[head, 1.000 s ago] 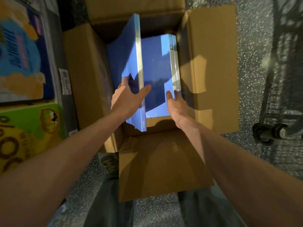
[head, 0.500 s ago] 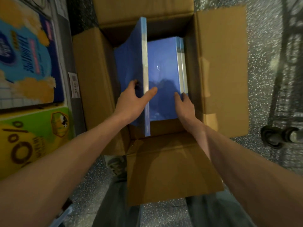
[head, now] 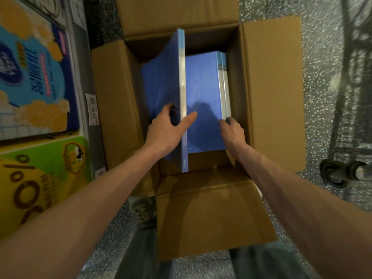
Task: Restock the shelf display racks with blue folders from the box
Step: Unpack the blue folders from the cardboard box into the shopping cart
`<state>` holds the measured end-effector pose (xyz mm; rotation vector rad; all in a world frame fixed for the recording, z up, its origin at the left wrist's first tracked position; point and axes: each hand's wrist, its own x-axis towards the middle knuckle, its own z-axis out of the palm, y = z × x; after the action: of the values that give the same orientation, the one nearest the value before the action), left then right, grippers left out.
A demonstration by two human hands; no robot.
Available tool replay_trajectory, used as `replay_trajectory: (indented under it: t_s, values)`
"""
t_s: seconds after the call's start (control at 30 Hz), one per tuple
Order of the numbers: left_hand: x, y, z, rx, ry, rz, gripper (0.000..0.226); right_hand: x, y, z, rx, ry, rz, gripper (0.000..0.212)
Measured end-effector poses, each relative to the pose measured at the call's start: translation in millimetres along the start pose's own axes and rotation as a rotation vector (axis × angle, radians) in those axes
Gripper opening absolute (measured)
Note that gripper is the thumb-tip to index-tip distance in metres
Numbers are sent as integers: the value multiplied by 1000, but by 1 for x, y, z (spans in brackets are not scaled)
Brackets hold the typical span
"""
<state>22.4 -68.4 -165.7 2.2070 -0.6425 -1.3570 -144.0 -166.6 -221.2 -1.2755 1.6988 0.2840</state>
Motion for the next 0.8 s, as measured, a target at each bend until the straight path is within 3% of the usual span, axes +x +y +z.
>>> replay_trajectory:
  t_s: [0.4,0.6,0.67,0.8]
  values:
    - [-3,2,-6,17,-35,-11,87,3,4,-4,252,-12,78,46]
    - [-12,10,-10,76,-44,-33,83,-38,-15,-11,476,-177,32,66]
    - [-17,12,-14,66,-37,-77,89,-54,-21,-5,553,-228,33,71]
    - [-24,17,-26,-34,-6,-132,122,-81,-33,7,651,-321,80,78]
